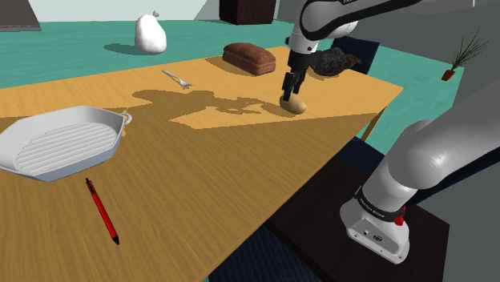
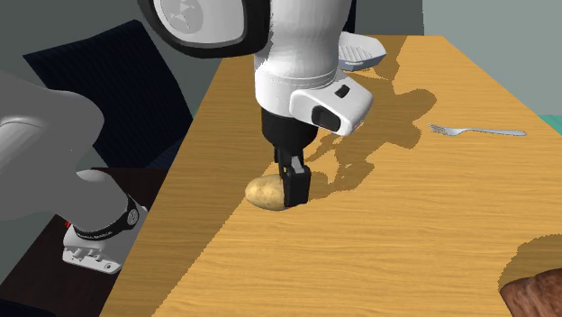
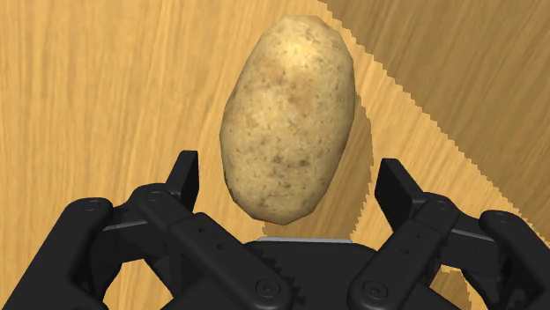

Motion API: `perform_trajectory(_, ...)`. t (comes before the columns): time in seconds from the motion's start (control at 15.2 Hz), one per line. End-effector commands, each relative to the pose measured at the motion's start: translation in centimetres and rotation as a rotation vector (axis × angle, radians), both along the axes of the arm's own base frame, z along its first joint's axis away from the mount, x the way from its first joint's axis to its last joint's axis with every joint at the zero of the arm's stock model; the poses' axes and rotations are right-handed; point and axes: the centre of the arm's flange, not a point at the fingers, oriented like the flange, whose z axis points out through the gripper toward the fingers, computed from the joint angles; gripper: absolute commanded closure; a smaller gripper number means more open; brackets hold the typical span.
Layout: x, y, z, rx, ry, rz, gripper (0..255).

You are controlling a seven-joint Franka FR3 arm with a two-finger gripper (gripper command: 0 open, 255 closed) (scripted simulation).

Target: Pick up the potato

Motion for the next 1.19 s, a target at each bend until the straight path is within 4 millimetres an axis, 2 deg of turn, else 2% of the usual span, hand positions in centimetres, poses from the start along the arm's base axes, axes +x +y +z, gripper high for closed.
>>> perform_trajectory(0.0,0.1,-0.1,-1.1,0.0,-0.001,0.0,0)
perform_trajectory(0.2,0.1,-0.1,-2.7,0.0,-0.001,0.0,0)
perform_trajectory(0.33,0.1,-0.1,-3.0,0.0,-0.001,0.0,0)
perform_trajectory(0.4,0.1,-0.1,-3.1,0.0,-0.001,0.0,255)
perform_trajectory(0.92,0.2,-0.2,-3.1,0.0,-0.001,0.0,255)
perform_trajectory(1.12,0.1,-0.1,-2.0,0.0,-0.001,0.0,255)
